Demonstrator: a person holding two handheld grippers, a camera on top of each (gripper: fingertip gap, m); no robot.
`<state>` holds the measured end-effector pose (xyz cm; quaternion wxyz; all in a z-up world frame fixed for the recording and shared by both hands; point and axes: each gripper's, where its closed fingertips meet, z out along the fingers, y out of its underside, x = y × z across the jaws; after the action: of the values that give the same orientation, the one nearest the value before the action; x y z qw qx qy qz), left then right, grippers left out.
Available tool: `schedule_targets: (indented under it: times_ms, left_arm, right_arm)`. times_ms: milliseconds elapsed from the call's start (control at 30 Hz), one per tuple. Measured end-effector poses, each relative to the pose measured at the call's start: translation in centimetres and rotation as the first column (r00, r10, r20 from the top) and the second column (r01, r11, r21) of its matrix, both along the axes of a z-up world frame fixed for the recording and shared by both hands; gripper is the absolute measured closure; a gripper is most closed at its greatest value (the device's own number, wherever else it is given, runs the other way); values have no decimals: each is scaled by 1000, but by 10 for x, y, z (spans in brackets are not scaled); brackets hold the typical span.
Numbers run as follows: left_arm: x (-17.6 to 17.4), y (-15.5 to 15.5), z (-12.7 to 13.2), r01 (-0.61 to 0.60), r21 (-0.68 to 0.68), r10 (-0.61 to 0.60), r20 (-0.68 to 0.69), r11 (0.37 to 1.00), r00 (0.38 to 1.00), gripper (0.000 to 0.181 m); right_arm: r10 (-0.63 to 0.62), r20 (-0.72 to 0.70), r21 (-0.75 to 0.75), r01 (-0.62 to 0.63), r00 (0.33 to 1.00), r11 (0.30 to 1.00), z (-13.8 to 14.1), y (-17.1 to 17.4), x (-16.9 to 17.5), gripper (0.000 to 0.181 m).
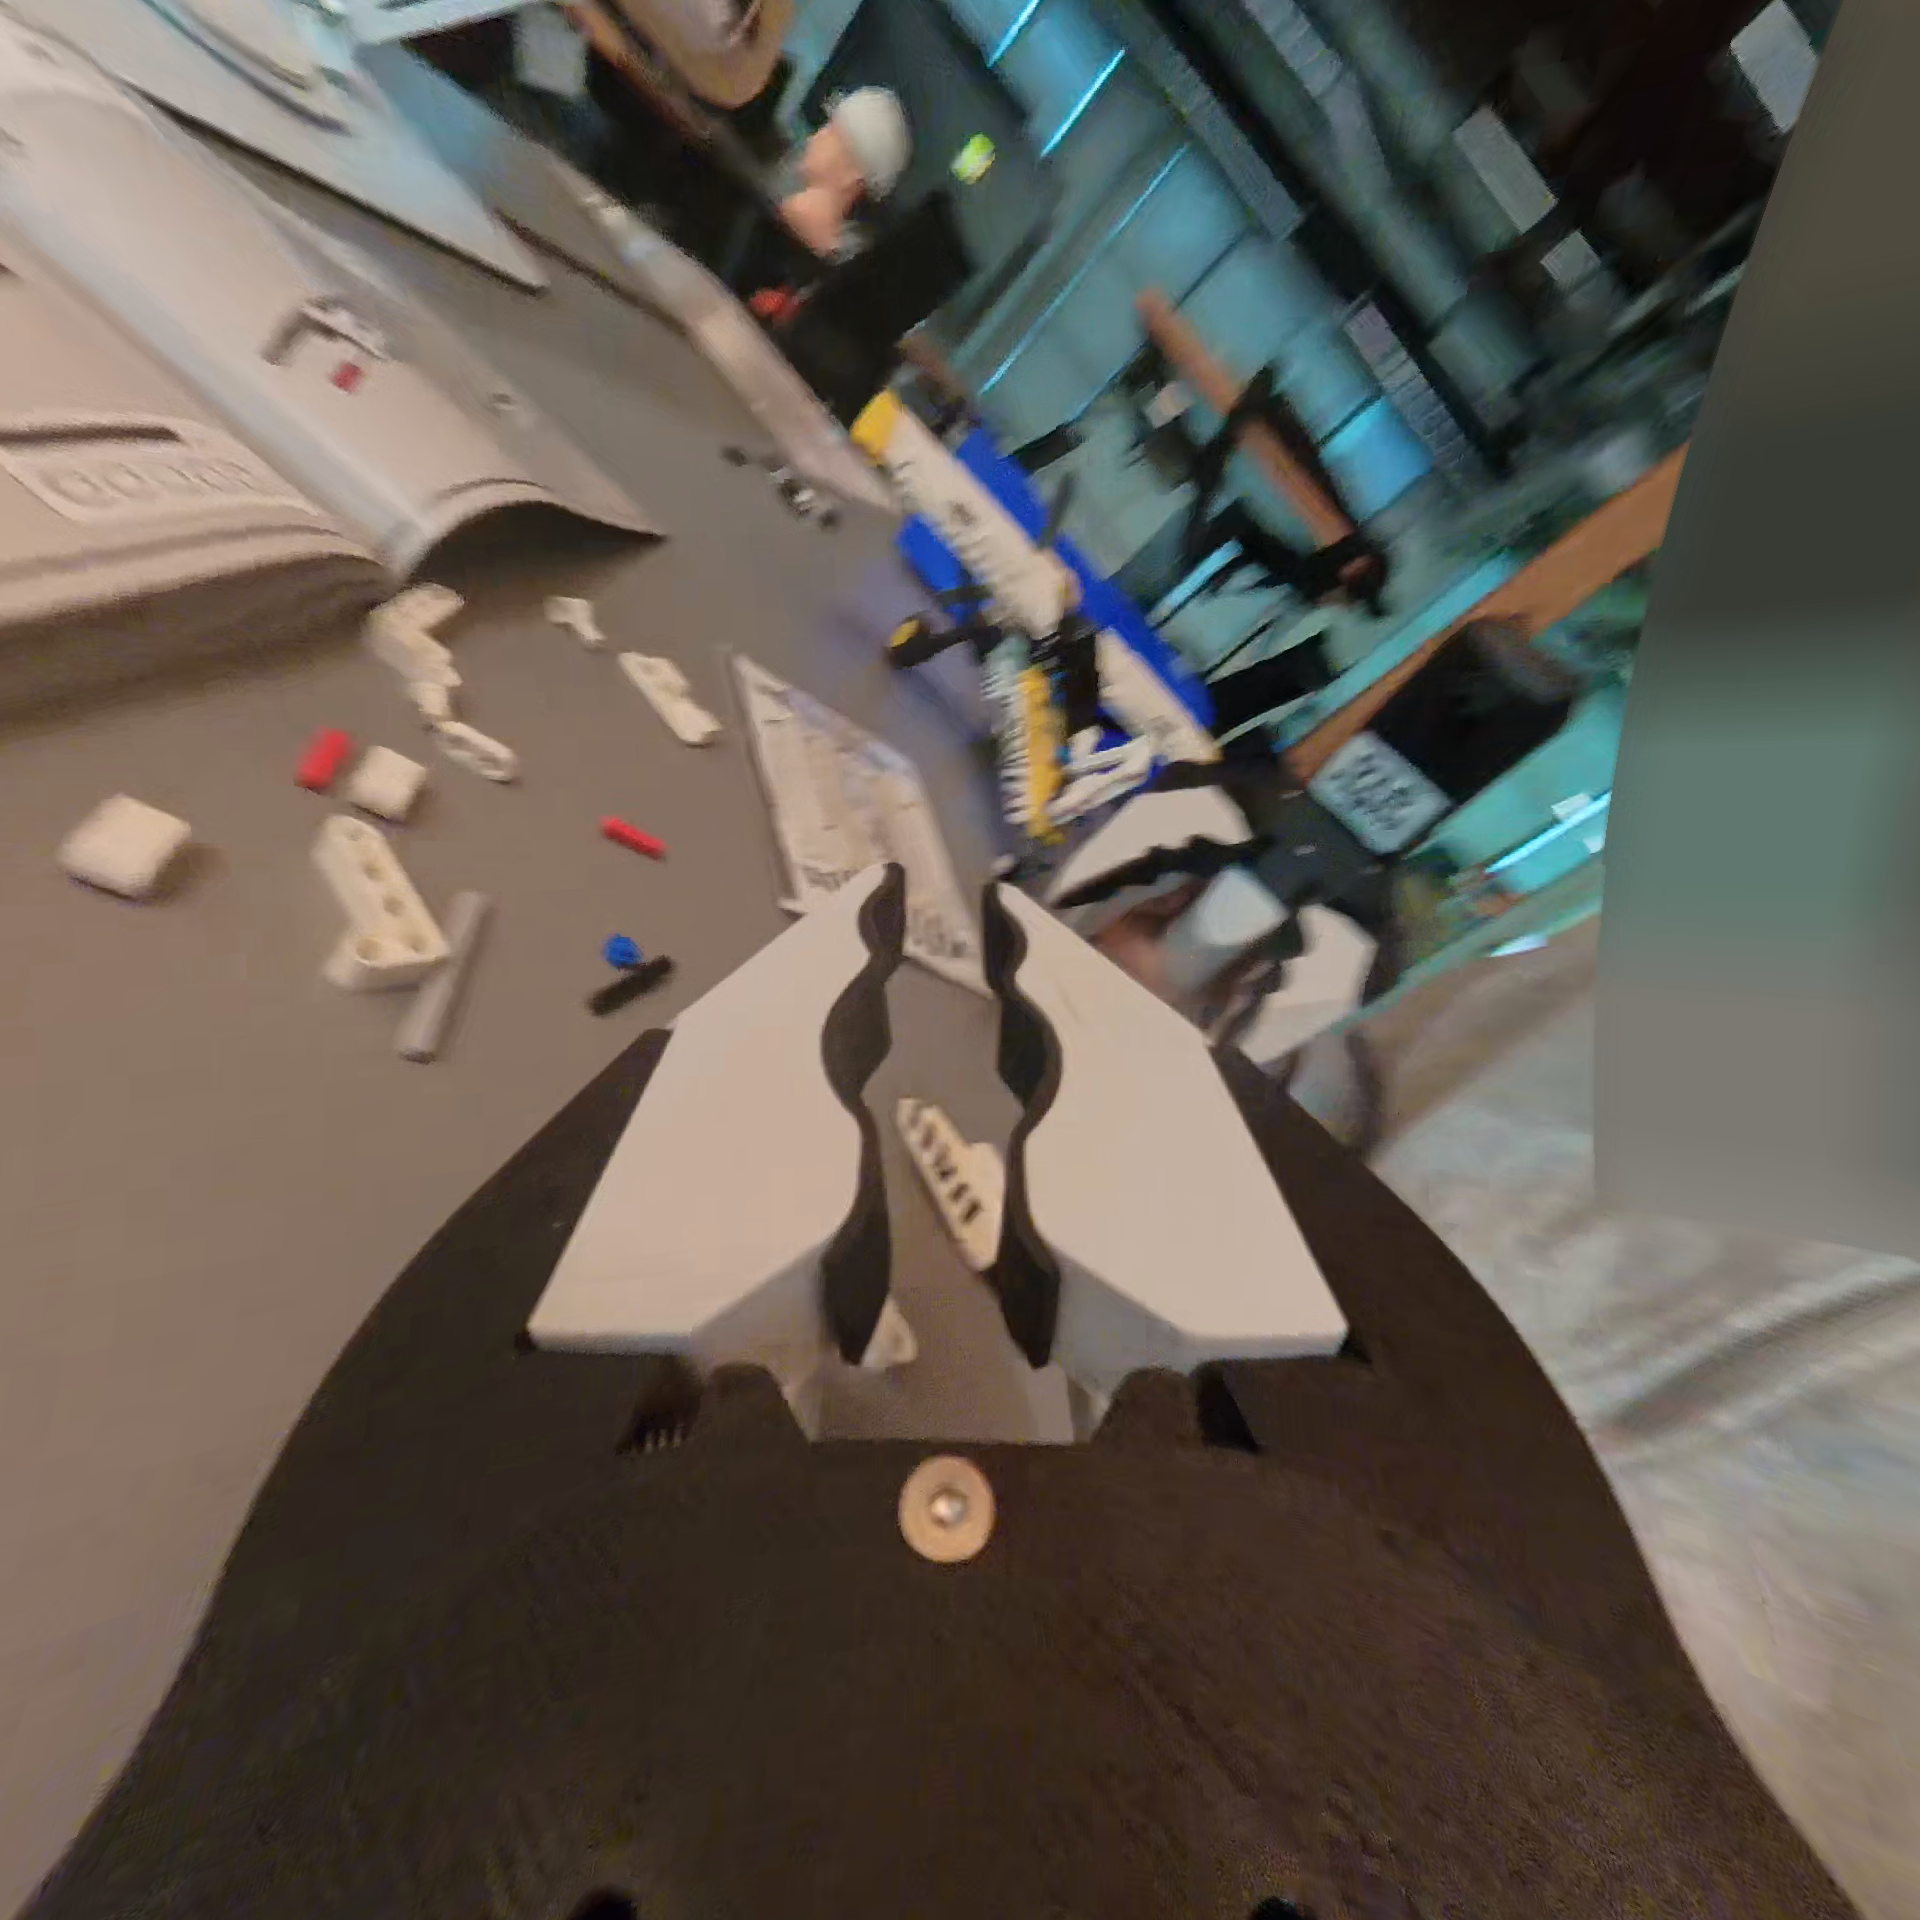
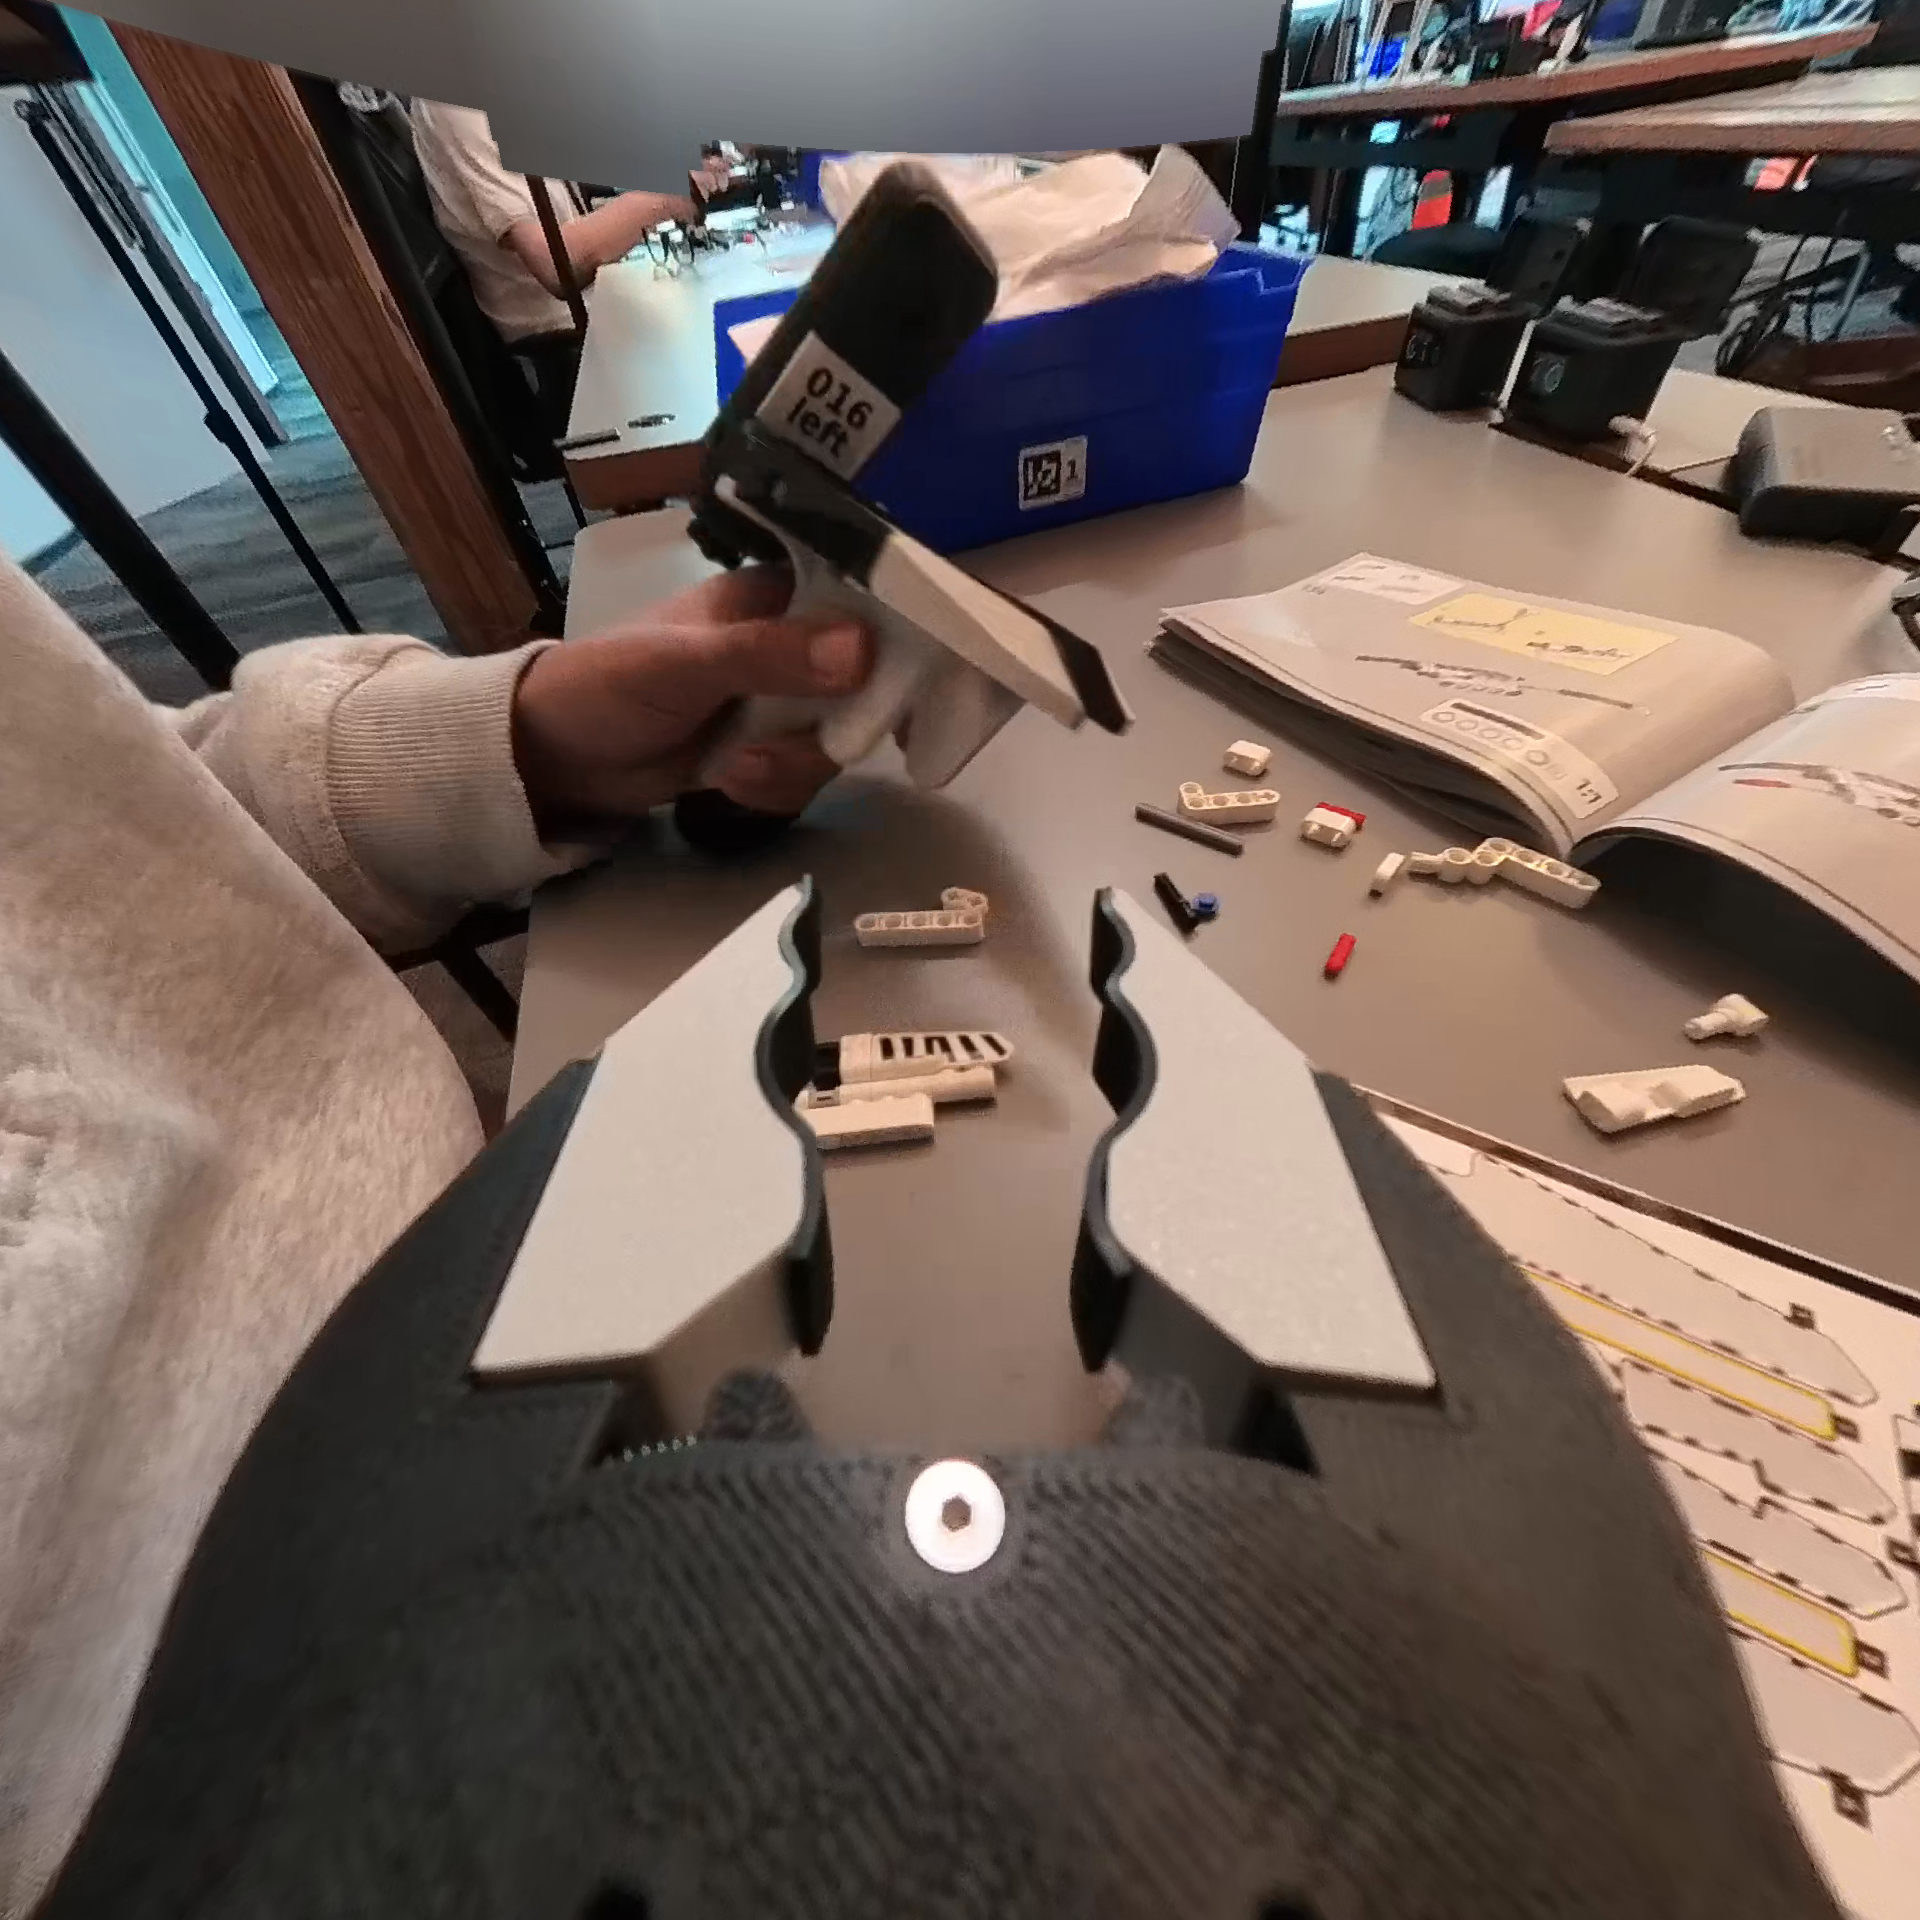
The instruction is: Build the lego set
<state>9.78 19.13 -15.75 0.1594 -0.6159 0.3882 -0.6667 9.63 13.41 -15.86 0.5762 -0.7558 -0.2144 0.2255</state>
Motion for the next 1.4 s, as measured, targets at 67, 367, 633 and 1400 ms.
schedule_targets:
  times_ms: [67, 367, 633, 1400]
  left_arm:
    - [10, 5, -9, 7, 131, 7, -108, 991, 994, 177]
    - [57, 20, -49, 324, 351, -173, -399, 879, 900, 171]
    - [24, -13, -31, 382, 363, -259, -345, 850, 902, 167]
    - [-23, -59, -66, 423, 550, -123, -498, 720, 858, 147]
  right_arm:
    - [-12, -8, 13, 12, 1000, 1000, 2, -2, 3, 131]
    - [-50, 14, 54, 50, 999, 997, 5, -8, 10, 132]
    - [-70, 21, 54, 68, 997, 996, 5, -14, 13, 135]
    - [74, 455, -221, 32, 887, 975, -71, -41, -27, 159]
